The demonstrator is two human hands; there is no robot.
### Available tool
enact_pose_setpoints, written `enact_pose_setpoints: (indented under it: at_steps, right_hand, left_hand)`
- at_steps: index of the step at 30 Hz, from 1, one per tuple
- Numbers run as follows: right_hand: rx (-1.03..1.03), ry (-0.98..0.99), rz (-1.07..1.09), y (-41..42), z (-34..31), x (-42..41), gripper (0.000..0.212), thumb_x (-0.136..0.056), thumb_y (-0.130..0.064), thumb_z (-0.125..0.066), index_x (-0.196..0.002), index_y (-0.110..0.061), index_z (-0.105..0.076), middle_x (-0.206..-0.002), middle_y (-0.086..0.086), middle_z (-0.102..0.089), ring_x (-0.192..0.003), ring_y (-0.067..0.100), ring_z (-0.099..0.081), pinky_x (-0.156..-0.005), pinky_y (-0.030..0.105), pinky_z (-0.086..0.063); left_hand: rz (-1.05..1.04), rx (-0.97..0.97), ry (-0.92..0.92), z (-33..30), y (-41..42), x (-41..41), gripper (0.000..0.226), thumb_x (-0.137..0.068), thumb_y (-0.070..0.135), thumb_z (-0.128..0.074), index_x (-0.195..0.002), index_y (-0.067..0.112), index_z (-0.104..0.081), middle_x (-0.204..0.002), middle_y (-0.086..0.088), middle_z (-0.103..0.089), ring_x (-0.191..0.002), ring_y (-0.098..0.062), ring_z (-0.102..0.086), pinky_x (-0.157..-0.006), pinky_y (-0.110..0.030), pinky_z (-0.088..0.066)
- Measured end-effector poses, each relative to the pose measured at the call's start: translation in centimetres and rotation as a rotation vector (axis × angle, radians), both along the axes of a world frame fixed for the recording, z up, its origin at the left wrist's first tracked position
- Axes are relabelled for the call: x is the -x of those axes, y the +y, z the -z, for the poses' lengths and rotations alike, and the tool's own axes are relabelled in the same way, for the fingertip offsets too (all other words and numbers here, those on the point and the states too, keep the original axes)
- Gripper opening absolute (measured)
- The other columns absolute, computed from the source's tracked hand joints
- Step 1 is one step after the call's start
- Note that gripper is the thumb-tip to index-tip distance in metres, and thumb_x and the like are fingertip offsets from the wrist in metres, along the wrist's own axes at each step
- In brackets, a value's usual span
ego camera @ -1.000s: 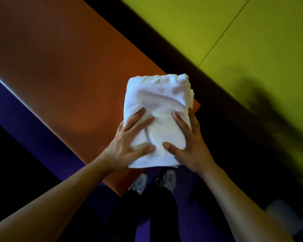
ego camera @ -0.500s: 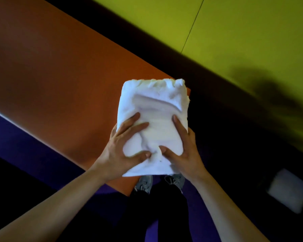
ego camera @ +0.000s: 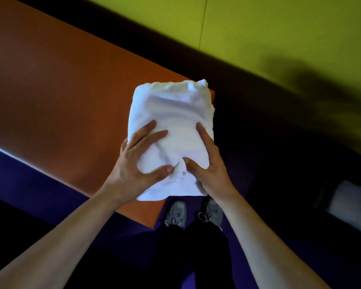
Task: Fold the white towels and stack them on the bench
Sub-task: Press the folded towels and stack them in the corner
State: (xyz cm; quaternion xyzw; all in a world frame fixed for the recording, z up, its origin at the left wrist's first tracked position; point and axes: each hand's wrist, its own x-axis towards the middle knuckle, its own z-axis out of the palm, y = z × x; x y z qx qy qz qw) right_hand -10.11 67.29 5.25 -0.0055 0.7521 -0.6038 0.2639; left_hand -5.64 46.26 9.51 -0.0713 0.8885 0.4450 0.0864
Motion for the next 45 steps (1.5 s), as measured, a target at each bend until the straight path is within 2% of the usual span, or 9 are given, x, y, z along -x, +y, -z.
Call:
enact_pose_setpoints:
  at_steps: [5,9,15,22,26,30,34,41,45]
  right_hand:
    - [0.055,0.034,0.108,3.7,-1.6,-2.6,0.08,-0.085,-0.034,-0.074,-0.149,-0.055,-0.03,-0.152,-0.016,-0.037,-0.14,-0.002,-0.037,-0.113,0.033,-0.04]
    - [0.026,0.06,0.157,8.5,-4.4,-3.3,0.082,-0.082,-0.039,-0.073,-0.15,-0.052,-0.03,-0.154,-0.013,-0.036,-0.143,0.004,-0.036,-0.116,0.046,-0.038]
    - [-0.013,0.069,0.249,18.7,-7.6,-5.2,0.082,-0.081,-0.046,-0.073,-0.15,-0.051,-0.031,-0.155,-0.011,-0.037,-0.143,0.009,-0.038,-0.114,0.049,-0.039]
    - [-0.093,0.036,0.308,33.5,-7.2,-10.0,0.082,-0.08,-0.054,-0.072,-0.15,-0.055,-0.028,-0.156,-0.016,-0.035,-0.143,0.004,-0.036,-0.115,0.046,-0.039]
    - [-0.093,-0.024,0.311,43.4,-4.8,-13.5,0.084,-0.079,-0.057,-0.073,-0.15,-0.055,-0.027,-0.156,-0.013,-0.036,-0.143,0.009,-0.037,-0.114,0.049,-0.039]
    - [-0.134,-0.05,0.312,52.4,-1.6,-16.2,0.086,-0.078,-0.061,-0.072,-0.149,-0.057,-0.025,-0.156,-0.018,-0.034,-0.144,0.005,-0.035,-0.116,0.049,-0.037]
    - [-0.145,-0.014,0.362,60.4,4.3,-16.7,0.08,-0.086,-0.041,-0.073,-0.151,-0.052,-0.028,-0.155,-0.02,-0.036,-0.142,-0.001,-0.035,-0.117,0.046,-0.036]
    - [-0.077,0.047,0.449,65.2,16.1,-12.0,0.078,-0.08,-0.043,-0.072,-0.148,-0.054,-0.034,-0.153,-0.019,-0.041,-0.14,0.002,-0.041,-0.117,0.044,-0.037]
    - [-0.047,0.114,0.456,64.9,22.5,-8.9,0.075,-0.091,-0.015,-0.072,-0.151,-0.041,-0.036,-0.146,-0.023,-0.044,-0.134,-0.009,-0.043,-0.115,0.032,-0.039]
  left_hand:
    - [0.113,0.018,0.063,-3.0,3.2,-0.1,0.069,-0.073,0.05,-0.076,-0.137,0.037,-0.055,-0.158,0.018,-0.031,-0.146,0.0,-0.027,-0.117,-0.049,-0.028]
    - [0.171,-0.022,0.084,-5.0,7.8,0.0,0.069,-0.074,0.047,-0.078,-0.138,0.038,-0.054,-0.158,0.019,-0.031,-0.146,-0.002,-0.028,-0.117,-0.049,-0.029]
    - [0.282,-0.087,0.064,-6.8,17.4,0.0,0.069,-0.074,0.052,-0.073,-0.139,0.044,-0.05,-0.158,0.024,-0.026,-0.144,-0.003,-0.028,-0.116,-0.034,-0.028]
    - [0.364,-0.106,0.045,-5.2,32.3,-2.9,0.069,-0.075,0.059,-0.068,-0.14,0.045,-0.048,-0.159,0.025,-0.024,-0.144,-0.005,-0.03,-0.117,-0.041,-0.031]
    - [0.374,-0.147,0.0,-2.6,42.0,-6.3,0.07,-0.074,0.054,-0.073,-0.139,0.049,-0.048,-0.158,0.026,-0.024,-0.143,-0.005,-0.029,-0.112,-0.029,-0.027]
    - [0.397,-0.205,-0.058,1.3,50.6,-8.4,0.07,-0.076,0.052,-0.075,-0.14,0.051,-0.047,-0.16,0.025,-0.022,-0.144,-0.011,-0.028,-0.112,-0.031,-0.028]
    - [0.444,-0.222,-0.046,7.3,58.7,-7.9,0.068,-0.077,0.056,-0.072,-0.14,0.048,-0.048,-0.159,0.025,-0.023,-0.145,-0.001,-0.024,-0.118,-0.036,-0.026]
    - [0.521,-0.152,0.023,19.4,64.1,-2.1,0.071,-0.077,0.052,-0.076,-0.141,0.045,-0.048,-0.16,0.023,-0.023,-0.147,-0.003,-0.023,-0.121,-0.032,-0.02]
    - [0.529,-0.084,0.068,25.4,64.1,0.8,0.074,-0.076,0.054,-0.077,-0.142,0.049,-0.045,-0.16,0.022,-0.02,-0.148,-0.01,-0.023,-0.117,-0.032,-0.022]
